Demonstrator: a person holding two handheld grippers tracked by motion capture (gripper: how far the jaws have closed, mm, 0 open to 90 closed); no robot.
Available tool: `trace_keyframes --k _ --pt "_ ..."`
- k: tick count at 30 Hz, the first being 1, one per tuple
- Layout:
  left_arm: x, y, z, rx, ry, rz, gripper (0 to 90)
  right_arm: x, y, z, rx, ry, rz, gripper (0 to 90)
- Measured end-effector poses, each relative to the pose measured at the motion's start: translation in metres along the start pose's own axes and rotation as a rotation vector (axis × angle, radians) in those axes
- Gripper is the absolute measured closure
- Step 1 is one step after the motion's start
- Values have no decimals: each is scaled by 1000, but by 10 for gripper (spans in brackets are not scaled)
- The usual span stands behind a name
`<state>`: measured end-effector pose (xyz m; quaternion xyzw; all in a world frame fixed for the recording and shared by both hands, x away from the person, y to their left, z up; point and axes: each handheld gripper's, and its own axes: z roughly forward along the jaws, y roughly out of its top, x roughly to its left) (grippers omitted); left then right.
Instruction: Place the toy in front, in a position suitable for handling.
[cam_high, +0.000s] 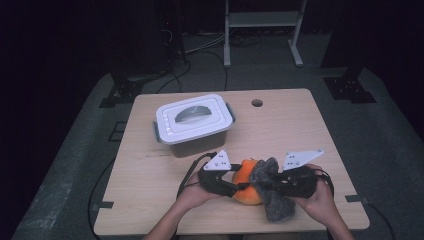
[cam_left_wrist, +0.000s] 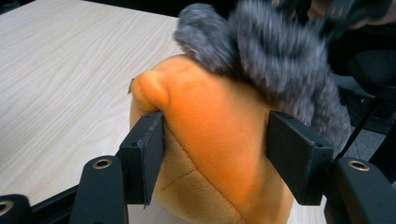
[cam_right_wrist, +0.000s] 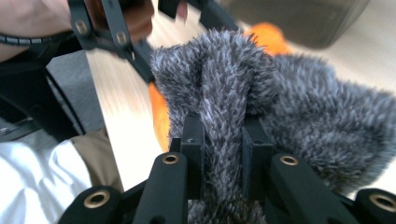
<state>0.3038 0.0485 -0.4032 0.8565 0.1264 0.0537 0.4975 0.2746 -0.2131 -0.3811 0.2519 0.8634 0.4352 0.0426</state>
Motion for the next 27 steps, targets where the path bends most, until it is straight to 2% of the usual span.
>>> trace_keyframes --k 3,5,6,9,11,15,18,21,24,26,27 --pt "-4 1 1 -1 -26 43 385 2 5 -8 -52 -16 -4 743" --pt "-7 1 2 7 -38 77 384 2 7 -10 -63 -38 -6 742" --pt "-9 2 2 8 -30 86 383 1 8 -9 -64 -36 -3 741" --pt "-7 1 2 18 -24 82 383 -1 5 -7 -47 -29 3 742" --pt "-5 0 1 17 -26 71 383 -5 2 -7 -15 -39 3 742" --pt "-4 -1 0 18 -33 75 381 -15 -5 -12 -34 -65 48 739" --pt "-3 1 0 26 -36 57 351 -18 -8 -7 -29 -43 70 739" --pt "-1 2 -1 33 -34 32 308 -16 -8 -1 -18 -28 70 740" --pt "-2 2 -1 33 -31 38 318 -10 -4 1 25 26 59 739" --pt "-3 2 -1 32 -27 56 330 -6 -1 -1 29 18 34 739" --pt "-4 2 -1 33 -24 64 339 -5 1 -3 13 0 25 739"
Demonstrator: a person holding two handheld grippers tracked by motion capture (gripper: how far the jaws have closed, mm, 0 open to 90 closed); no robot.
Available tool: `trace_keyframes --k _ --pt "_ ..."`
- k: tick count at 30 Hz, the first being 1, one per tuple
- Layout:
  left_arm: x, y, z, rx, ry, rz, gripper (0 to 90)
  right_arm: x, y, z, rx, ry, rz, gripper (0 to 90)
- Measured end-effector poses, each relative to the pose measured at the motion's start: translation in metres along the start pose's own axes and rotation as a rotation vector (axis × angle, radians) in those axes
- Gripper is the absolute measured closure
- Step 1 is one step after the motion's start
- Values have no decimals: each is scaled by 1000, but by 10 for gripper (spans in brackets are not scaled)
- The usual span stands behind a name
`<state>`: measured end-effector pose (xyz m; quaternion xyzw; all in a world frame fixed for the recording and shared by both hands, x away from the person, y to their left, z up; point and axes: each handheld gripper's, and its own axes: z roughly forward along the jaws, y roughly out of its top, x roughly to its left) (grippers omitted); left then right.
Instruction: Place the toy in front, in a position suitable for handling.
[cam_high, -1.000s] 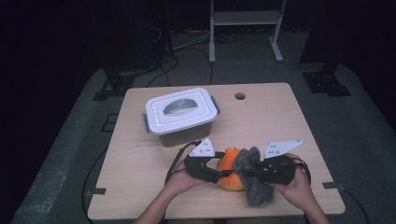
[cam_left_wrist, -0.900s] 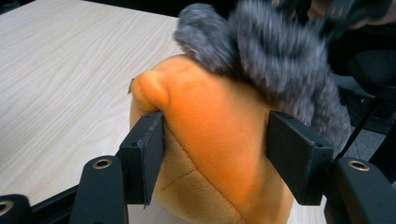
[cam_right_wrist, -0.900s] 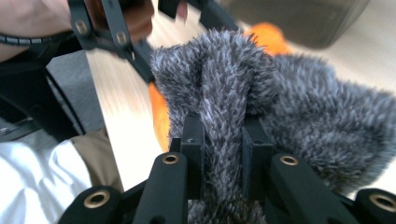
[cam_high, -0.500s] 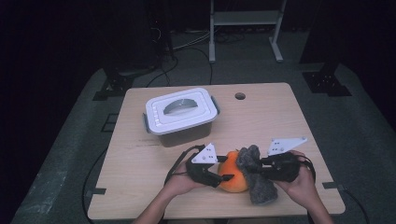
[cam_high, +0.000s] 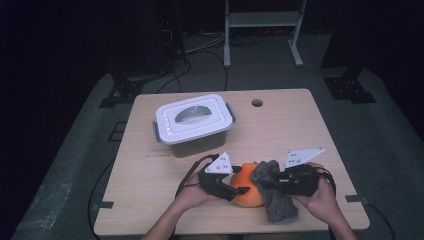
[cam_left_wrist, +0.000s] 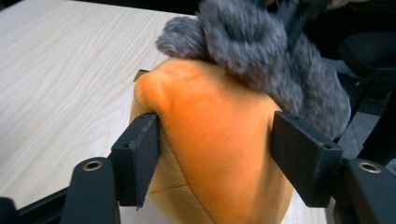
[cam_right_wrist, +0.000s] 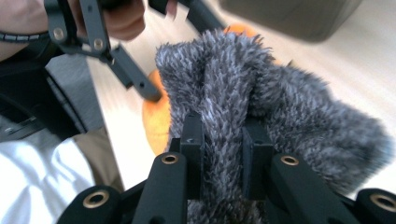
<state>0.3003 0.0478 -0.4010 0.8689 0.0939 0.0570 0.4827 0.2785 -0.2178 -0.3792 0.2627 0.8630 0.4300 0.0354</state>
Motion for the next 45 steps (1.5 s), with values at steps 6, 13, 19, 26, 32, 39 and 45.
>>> trace_keyframes --k 6,13,19,26,32,39,45 --pt "0 -1 0 -2 -14 19 355 -10 -2 -10 -55 -44 29 737" --pt "-1 2 5 31 -9 -28 204 -6 -6 10 -22 43 52 739" --pt "0 -1 2 25 -11 9 324 -2 -2 8 -13 38 17 738" --pt "4 -4 0 27 -25 7 314 -23 -17 5 12 -26 89 731" --pt "13 -6 -7 58 -4 -23 283 -15 -18 12 29 7 77 733" --pt "15 -6 -10 55 -36 -63 272 -5 -14 19 58 59 48 735" --pt "12 -6 -9 50 -53 -34 309 -4 -10 11 75 61 18 737"
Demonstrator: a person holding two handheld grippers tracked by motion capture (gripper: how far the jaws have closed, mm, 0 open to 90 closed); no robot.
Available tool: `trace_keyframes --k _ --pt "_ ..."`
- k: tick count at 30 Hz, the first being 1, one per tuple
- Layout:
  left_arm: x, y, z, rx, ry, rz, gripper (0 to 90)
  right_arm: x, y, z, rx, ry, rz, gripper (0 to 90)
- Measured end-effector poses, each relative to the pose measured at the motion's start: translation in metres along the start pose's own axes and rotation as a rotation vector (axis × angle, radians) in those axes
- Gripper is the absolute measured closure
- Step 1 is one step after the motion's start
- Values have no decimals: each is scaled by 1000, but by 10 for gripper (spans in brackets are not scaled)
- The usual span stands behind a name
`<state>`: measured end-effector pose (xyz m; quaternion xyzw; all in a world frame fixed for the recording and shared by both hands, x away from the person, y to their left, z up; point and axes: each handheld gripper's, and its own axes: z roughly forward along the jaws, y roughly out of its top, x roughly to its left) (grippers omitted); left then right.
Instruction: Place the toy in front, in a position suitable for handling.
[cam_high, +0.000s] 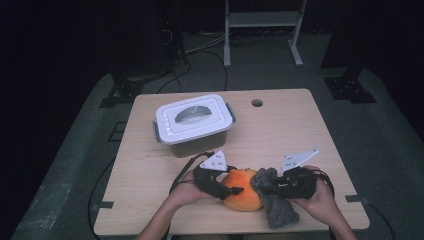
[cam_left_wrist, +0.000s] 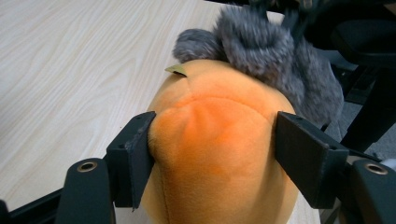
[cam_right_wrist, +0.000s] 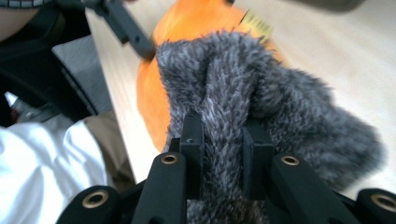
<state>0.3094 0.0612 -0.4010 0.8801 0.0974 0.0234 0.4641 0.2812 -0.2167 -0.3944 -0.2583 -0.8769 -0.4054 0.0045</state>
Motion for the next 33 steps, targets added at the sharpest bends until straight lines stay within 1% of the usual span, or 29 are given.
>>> trace_keyframes --k 1,3,4,5,7,8,9,10,12,13,15,17,19,20,22,23,25,26,28,30,31,32,33 --pt "0 0 0 -4 -10 0 312 -1 1 -3 -22 -8 2 737" --pt "-2 0 0 -2 -22 19 315 -3 2 -8 -82 -20 17 737" --pt "-3 0 1 -5 -22 24 315 -5 2 -9 -99 -34 24 736" --pt "-3 1 1 0 -22 23 311 -7 2 -9 -106 -44 30 734" --pt "-2 2 1 7 -22 13 277 -10 -1 -6 -91 -48 45 730" --pt "-2 3 1 18 -22 7 258 -11 -2 -2 -82 -38 53 728" --pt "-3 4 2 27 -20 2 209 -11 -4 3 -78 -19 66 727" --pt "-3 5 4 32 -25 -6 178 -10 -4 5 -80 -9 67 727" --pt "-5 6 7 46 -44 -11 151 -5 -2 9 -78 12 46 727" --pt "-6 6 9 64 -42 -3 144 -3 -1 9 -76 15 39 727" --pt "-7 4 12 75 -49 6 157 0 0 10 -69 24 29 727" --pt "-7 2 11 62 -43 16 262 -2 -1 9 -69 33 39 728" --pt "-7 2 10 47 -28 44 344 -3 -1 7 -74 32 43 730" --pt "-8 2 9 30 -19 57 375 -3 0 5 -78 25 41 731" --pt "-8 3 6 -9 -13 92 406 -2 2 0 -93 9 32 732" --pt "-8 4 5 -24 -3 112 413 -1 3 -2 -103 1 28 732" --pt "-10 3 4 -42 27 180 417 0 6 -6 -120 -24 15 733" --pt "-10 1 5 -44 24 198 415 1 7 -7 -129 -29 13 733" --pt "-9 -3 6 -47 1 215 395 0 9 -7 -138 -39 14 732" --pt "-5 -5 5 -40 -16 191 368 -3 7 -2 -115 -46 13 729" --pt "-3 -6 4 -27 -19 167 342 -5 6 0 -110 -41 20 728" --pt "0 -7 2 -17 -15 152 325 -6 4 3 -103 -28 29 727" --pt "3 -8 1 -15 -12 122 307 -7 3 6 -96 -20 35 727"
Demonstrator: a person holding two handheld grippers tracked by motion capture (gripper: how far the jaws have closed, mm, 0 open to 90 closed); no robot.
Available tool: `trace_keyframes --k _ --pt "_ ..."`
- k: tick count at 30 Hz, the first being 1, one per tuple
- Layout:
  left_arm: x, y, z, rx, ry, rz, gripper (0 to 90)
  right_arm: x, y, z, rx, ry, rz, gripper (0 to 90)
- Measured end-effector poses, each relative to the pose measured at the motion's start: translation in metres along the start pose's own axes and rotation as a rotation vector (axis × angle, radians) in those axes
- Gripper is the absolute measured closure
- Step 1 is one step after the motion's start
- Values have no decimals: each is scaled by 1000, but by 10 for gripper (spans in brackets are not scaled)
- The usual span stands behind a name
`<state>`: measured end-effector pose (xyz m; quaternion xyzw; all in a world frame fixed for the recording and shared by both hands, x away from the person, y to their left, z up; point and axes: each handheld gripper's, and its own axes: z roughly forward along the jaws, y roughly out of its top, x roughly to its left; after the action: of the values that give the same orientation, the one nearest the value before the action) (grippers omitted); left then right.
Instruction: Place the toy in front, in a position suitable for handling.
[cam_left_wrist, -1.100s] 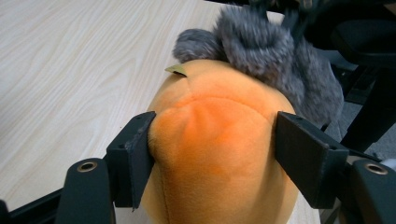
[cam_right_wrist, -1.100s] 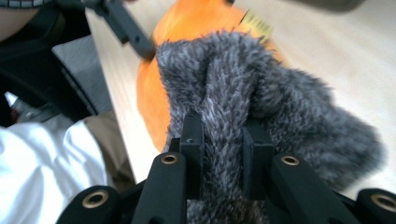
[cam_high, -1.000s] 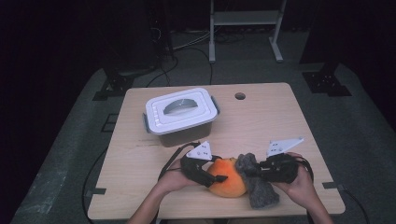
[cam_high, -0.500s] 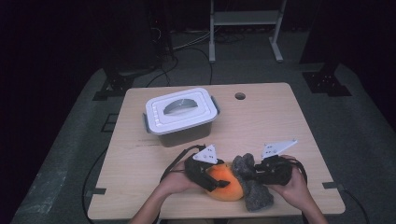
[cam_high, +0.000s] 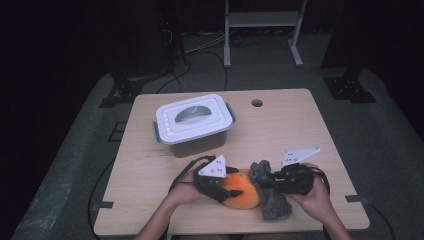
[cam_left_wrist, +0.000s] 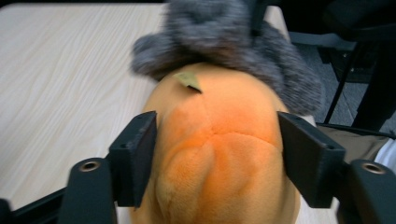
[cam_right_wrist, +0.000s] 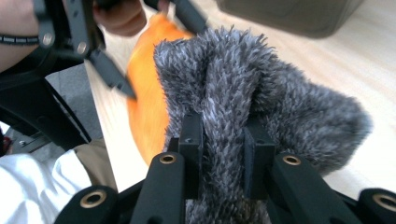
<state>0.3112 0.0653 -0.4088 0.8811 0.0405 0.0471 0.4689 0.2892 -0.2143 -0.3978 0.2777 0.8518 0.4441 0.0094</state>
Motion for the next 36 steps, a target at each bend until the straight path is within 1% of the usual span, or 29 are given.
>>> trace_keyframes --k 2,4,6,8,10,11,12,13,14,15,16,17,19,20,21,24,26,30,32,33,34,36 --pt "6 -3 -2 22 9 -70 253 2 -1 4 5 11 1 727" --pt "13 -5 -5 43 5 -128 237 7 -1 9 13 14 -7 727" --pt "14 -4 -6 52 17 -146 228 9 -1 12 18 19 -10 728" --pt "12 -1 -7 55 13 -156 196 11 0 13 19 22 -8 730" --pt "8 3 -7 36 6 -157 185 13 -1 16 21 36 -17 732" --pt "7 5 -6 40 1 -149 186 15 -1 17 26 47 -18 732" --pt "5 7 -6 50 -6 -128 208 17 0 18 29 58 -21 732" --pt "2 7 -5 59 -10 -99 252 18 1 19 36 67 -29 729" --pt "1 6 -5 56 -9 -90 284 21 3 17 47 68 -40 725" --pt "0 6 -5 49 -10 -88 300 22 4 15 44 58 -48 725" --pt "0 5 -6 45 -18 -79 317 23 6 12 27 42 -60 725" --pt "0 4 -6 37 -31 -62 330 24 8 9 18 29 -66 726" --pt "-3 4 -5 40 -52 -34 348 25 12 5 -7 4 -77 726" --pt "-4 4 -5 38 -56 -13 350 24 13 4 -7 -1 -82 726" --pt "-5 4 -5 46 -55 3 350 23 13 4 -2 -1 -81 725" --pt "-4 2 -6 53 -64 8 349 18 9 8 28 26 -63 726" --pt "-2 1 -8 52 -64 1 349 12 4 9 41 44 -44 725" --pt "2 -3 -12 52 -72 -14 349 -1 -10 8 82 52 7 724" --pt "3 -4 -12 53 -79 -22 341 -4 -15 9 91 62 28 724" --pt "3 -3 -12 54 -77 -28 330 -5 -16 10 87 67 31 724" --pt "2 -2 -11 54 -69 -42 300 -4 -16 10 87 70 34 724" --pt "3 1 -9 78 -50 -72 189 -4 -15 11 90 67 28 725"
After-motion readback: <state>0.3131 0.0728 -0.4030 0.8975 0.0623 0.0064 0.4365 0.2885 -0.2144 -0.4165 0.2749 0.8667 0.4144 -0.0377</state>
